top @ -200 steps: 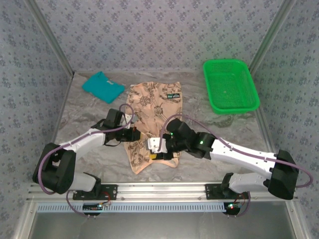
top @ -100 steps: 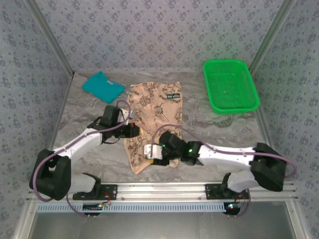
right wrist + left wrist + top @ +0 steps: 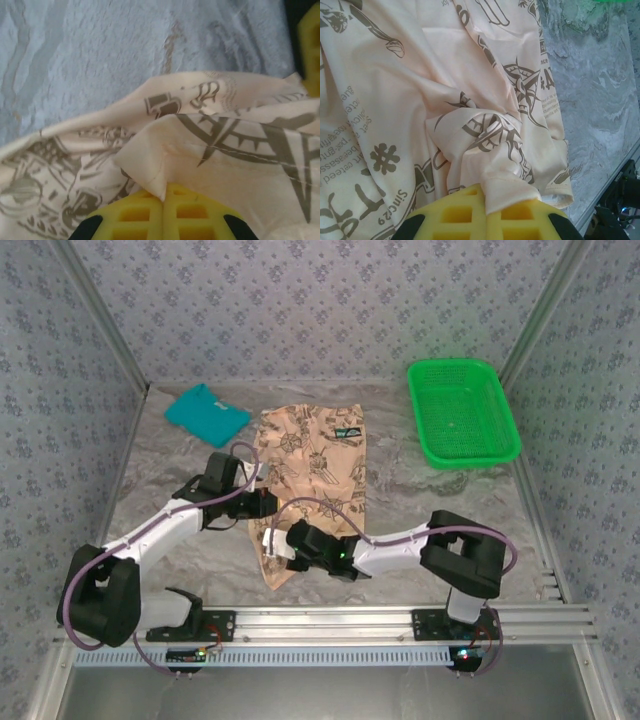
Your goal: Fold the inside-out t-shirt
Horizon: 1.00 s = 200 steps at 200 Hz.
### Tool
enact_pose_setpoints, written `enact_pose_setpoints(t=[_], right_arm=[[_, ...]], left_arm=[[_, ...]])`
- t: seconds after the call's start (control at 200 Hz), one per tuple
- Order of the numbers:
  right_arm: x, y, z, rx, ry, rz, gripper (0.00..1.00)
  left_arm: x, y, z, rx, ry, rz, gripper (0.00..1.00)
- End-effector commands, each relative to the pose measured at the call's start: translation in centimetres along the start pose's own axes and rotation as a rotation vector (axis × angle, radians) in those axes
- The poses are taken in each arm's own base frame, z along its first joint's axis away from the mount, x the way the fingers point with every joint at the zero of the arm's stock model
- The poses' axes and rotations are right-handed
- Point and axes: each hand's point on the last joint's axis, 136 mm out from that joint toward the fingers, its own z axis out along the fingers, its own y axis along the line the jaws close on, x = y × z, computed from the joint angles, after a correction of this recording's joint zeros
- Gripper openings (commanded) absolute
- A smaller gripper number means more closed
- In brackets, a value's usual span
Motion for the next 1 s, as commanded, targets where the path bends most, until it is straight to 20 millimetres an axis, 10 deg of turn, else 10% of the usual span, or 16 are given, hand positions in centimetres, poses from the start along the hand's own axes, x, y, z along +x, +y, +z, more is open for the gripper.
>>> enact_pose_setpoints(t=[0.0,0.195,0.665,0.994], right_arm=[[-2.7,0.2,-2.1,-0.023,-0.120,0.034,0.00],[-5.5,3.2,-6.5,-0.266,-0.268,0.022,0.00],[-9.4,1.9,-10.1,-0.439,-0.435,0.060,0.00],[-6.5,0.8,-9.7,-0.394,-0.368,0.091,0.00]], left_arm=[[-1.2,-0.8,-1.0,0.010,-0.038,0.006,0.07],[-3.3,-1.7,-1.4,0.006,-0.063,0.053,0.07],[-8.1,-2.7,-3.9,-0.048,-0.121,0.111,0.07],[-12.1,-4.6,-3.4,0.023,-0.159,0.143,0.07]])
